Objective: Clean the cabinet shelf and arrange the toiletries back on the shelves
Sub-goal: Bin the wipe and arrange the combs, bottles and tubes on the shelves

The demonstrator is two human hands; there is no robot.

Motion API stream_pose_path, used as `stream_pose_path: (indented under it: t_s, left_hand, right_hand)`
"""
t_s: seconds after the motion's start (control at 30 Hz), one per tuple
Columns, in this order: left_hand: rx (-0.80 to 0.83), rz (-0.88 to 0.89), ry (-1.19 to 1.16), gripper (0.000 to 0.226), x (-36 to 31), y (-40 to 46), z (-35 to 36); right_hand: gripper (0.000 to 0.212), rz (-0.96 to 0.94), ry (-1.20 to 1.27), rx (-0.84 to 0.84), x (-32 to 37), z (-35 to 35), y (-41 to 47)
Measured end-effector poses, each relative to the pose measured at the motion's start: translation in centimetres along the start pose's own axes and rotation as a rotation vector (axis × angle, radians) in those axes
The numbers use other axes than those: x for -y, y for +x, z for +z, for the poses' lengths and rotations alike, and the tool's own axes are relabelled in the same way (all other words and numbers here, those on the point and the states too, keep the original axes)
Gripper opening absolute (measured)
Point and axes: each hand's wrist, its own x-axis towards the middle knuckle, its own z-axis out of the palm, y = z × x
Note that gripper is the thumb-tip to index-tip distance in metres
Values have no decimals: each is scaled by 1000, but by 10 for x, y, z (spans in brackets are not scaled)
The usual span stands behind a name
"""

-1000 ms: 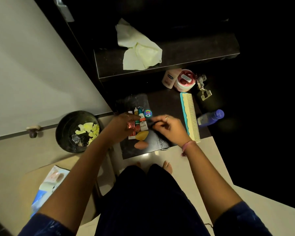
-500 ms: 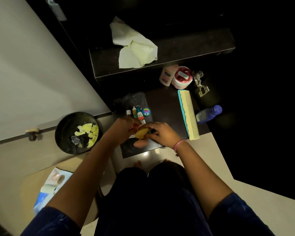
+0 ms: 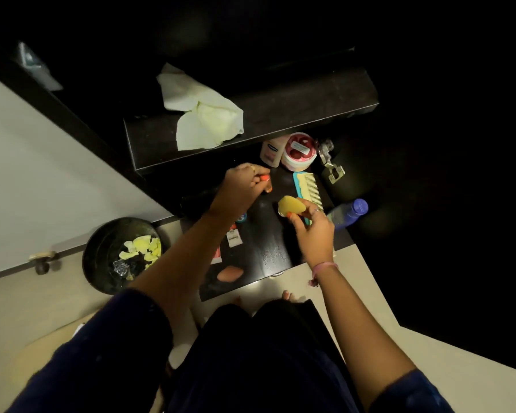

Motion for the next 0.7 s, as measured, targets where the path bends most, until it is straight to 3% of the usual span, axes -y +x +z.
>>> stream_pose_path:
  t_s: [0.17,0.43,0.6,0.7]
  left_hand:
    - [43,-69,11,27,-9,41,35]
    - [135,-97,41,31,-10,62,52]
    - [167,8,98,29,-10,66,54]
    - [197,-29,73,31,-12,71,55]
  right_hand:
    - [36,76,17,-120,10,10,26]
    - [36,7,-3,-20,5,14,45]
    - [36,0,-1,-40,7,17,53]
    - [37,-3,-17,-45,9,18,58]
